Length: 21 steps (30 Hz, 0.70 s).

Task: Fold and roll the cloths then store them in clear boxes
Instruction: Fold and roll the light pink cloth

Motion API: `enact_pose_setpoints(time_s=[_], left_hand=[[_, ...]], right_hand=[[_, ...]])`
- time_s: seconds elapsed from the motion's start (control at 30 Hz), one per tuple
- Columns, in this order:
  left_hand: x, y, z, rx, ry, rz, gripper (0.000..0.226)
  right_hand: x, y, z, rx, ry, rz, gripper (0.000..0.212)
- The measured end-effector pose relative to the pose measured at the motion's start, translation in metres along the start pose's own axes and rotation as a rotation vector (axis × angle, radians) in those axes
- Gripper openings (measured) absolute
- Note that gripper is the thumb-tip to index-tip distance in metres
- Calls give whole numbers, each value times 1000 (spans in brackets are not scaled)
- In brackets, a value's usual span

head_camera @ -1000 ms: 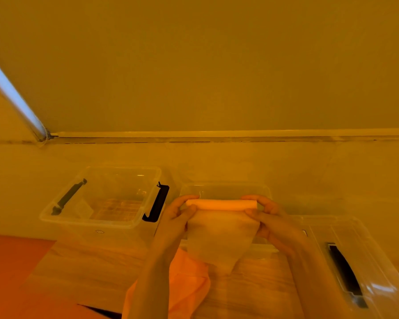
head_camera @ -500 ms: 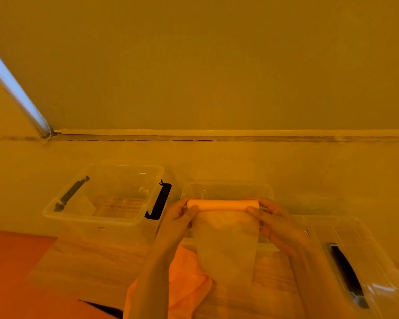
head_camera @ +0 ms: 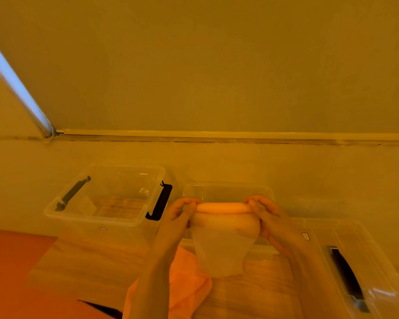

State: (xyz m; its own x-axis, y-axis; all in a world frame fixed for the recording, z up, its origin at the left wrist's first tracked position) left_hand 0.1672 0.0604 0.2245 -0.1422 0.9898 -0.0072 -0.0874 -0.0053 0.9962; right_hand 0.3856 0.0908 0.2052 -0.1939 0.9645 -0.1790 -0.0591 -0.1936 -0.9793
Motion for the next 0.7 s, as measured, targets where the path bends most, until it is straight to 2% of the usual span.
enact_pose_setpoints(time_s=[0.1,0.2,0.27,0.4,0.53,0.7], left_hand=[[1,-1,1,31,-2,-1,18],[4,-5,-3,1,13,-43,23],[4,-9,-4,1,8,-67,24],[2,-9,-6,69,-30,-48,20],[0,-8,-4,-9,-77,-48,25],[0,-10,-6,-81,-61,-60,20]], right_hand=[[2,1,-2,-14,24,-2,11],[4,5,-6,16,1,47,37],[2,5,-6,43,-43,64,44],[-1,5,-7,27,-80,48,37],[-3,3,-7,4,-75,27,30],[-5,-1,-4,-19,-100,4,26]])
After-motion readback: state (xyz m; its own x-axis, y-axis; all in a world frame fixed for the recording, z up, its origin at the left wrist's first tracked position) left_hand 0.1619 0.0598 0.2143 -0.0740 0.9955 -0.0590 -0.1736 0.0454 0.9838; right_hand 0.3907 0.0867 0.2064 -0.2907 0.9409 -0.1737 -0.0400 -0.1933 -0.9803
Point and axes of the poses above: each hand's wrist, its own x-axis towards the middle knuckle, its own z-axis out of the palm, y = z × x, the point moved 4 cm from there along x, towards the middle knuckle, and after that the axes turned 9 degrees about -x, right-handed, at the moved point
